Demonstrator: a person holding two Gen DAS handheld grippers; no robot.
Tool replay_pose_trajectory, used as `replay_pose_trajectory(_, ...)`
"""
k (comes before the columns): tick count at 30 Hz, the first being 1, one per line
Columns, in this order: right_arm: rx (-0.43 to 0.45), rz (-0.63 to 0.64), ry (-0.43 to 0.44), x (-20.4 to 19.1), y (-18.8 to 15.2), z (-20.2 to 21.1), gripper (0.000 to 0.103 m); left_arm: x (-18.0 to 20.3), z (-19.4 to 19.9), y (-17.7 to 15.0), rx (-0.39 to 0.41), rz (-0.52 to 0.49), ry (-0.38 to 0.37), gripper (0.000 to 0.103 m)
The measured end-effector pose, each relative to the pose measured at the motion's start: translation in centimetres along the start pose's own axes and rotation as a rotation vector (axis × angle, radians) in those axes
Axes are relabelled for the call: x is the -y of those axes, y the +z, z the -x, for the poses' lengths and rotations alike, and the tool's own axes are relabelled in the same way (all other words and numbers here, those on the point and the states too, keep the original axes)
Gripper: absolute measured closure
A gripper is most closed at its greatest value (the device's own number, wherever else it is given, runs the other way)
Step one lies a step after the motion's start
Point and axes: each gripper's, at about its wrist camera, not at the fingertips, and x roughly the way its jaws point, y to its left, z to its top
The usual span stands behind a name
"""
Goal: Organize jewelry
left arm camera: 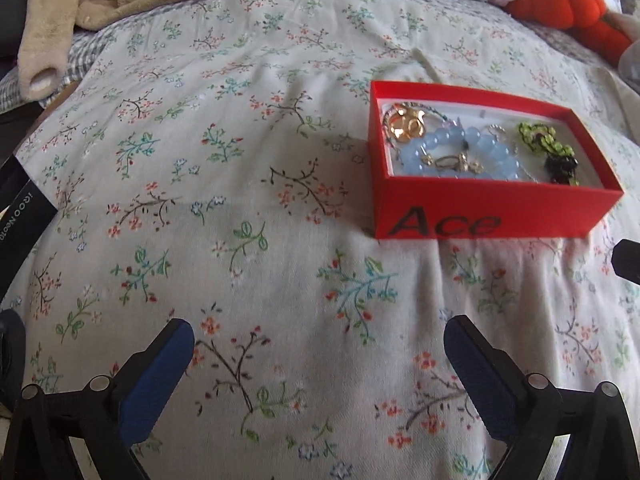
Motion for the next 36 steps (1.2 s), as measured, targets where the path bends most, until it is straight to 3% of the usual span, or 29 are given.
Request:
replay_pose_trajectory(4, -0.006, 0.007, -0.024, 0.5, -1.2, 0.6, 0.007, 0.7, 0.4, -0.5, -0.017, -0.024, -0.012, 0.001)
replay_pose_trajectory(10, -0.005, 0.011, -0.057, 0.9, -3.0, 0.6, 0.006, 1.6, 1.2, -1.2, 0.018, -0.048, 0.012, 0.001)
replay_pose_trajectory(16, -0.003, 0.013, -0.078, 1.3, -3.9, 0.4, 0.006, 2.0, 0.7, -1.3, -0.004, -0.046, -0.001, 0.001)
replay_pose_trajectory(36, -0.013, 0.043, -0.074, 0.9, -4.4, 0.0, 0.006, 2.5, -0.3, -1.4, -0.032, -0.046, 0.009, 0.001)
